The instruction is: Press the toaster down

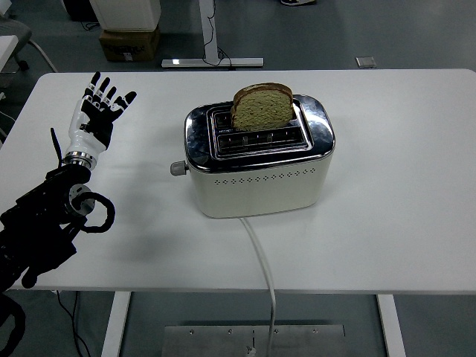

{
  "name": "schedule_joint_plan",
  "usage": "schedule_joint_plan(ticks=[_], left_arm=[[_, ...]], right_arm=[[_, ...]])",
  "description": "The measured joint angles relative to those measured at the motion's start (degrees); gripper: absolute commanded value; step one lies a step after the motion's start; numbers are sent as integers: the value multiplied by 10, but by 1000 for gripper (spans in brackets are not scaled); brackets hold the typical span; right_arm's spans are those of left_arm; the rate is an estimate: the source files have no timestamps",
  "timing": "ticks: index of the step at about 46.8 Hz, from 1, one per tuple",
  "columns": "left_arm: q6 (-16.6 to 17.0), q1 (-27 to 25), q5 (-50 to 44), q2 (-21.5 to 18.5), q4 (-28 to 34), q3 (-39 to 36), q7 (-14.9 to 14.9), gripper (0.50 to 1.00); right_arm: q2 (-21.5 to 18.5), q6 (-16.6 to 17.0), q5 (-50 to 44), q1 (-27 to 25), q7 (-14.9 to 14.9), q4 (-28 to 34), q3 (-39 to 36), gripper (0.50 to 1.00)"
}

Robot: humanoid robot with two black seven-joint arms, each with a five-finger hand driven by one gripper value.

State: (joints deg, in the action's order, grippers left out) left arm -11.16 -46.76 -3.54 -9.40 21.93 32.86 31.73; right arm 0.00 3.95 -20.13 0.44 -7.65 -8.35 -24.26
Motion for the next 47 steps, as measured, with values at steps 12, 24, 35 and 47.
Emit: schedule_joint_plan(ticks=[12, 24, 35, 47], left_arm=[[-5, 0, -1, 5, 1, 0, 0, 1000], [-2, 1, 1, 4, 1, -1, 0, 1000], [-7, -2, 14, -2, 1, -4, -1, 1000], [-9, -6, 124, -34, 3, -9, -3, 1000]], right_arm=[[0, 0, 0, 0, 0, 0, 0, 1000], [0, 0, 0, 0, 0, 0, 0, 1000], [0, 0, 0, 0, 0, 0, 0, 1000], [0, 0, 0, 0, 0, 0, 0, 1000]])
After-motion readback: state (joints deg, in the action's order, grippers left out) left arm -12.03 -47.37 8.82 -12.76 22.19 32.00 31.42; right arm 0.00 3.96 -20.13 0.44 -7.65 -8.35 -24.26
